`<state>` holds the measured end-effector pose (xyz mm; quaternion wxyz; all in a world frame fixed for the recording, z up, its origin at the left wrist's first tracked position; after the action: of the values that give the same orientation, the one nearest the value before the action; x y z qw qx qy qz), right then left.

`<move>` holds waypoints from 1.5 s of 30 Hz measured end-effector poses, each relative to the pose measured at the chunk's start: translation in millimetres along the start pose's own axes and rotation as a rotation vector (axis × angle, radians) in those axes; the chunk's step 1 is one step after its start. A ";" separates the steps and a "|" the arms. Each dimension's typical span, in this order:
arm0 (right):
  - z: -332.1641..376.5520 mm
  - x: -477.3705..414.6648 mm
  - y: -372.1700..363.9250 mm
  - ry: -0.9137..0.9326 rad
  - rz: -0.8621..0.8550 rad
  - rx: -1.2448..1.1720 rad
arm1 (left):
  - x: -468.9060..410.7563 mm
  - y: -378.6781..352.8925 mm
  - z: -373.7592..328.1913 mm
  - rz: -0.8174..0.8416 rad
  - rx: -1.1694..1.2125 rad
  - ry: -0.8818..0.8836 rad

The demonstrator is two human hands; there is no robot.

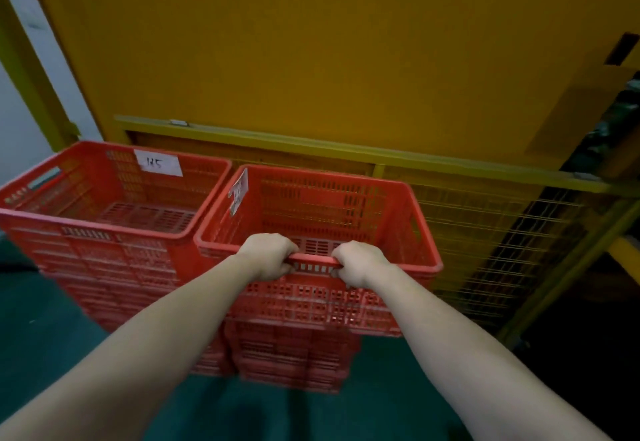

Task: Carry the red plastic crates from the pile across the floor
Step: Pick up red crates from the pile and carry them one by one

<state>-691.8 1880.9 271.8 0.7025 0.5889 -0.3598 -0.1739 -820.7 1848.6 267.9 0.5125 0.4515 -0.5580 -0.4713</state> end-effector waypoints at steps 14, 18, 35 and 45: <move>-7.2 -91.1 -18.4 0.065 -0.004 -0.022 | -59.5 -33.6 58.8 0.083 0.011 0.101; -9.2 -95.9 -19.3 0.043 -0.023 -0.044 | -65.4 -30.9 61.5 0.100 0.004 0.096; 1.6 -82.3 -20.0 0.009 -0.114 0.005 | -52.4 -32.7 60.1 0.039 -0.023 0.053; 3.7 -84.3 -25.5 -0.003 -0.120 -0.023 | -52.0 -31.6 64.2 0.045 -0.030 0.072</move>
<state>-747.3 1928.3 222.3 0.6970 0.6010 -0.3229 -0.2208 -880.6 1899.2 227.1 0.5494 0.4478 -0.5419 -0.4516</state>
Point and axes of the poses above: each hand's wrist, its own x-axis away from the middle knuckle, its own y-axis out of the back of the hand, z = x × y, the point moved 8 cm from there along -x, towards the middle knuckle, and after that the axes turned 5 degrees about y, right-handed, at the moved point
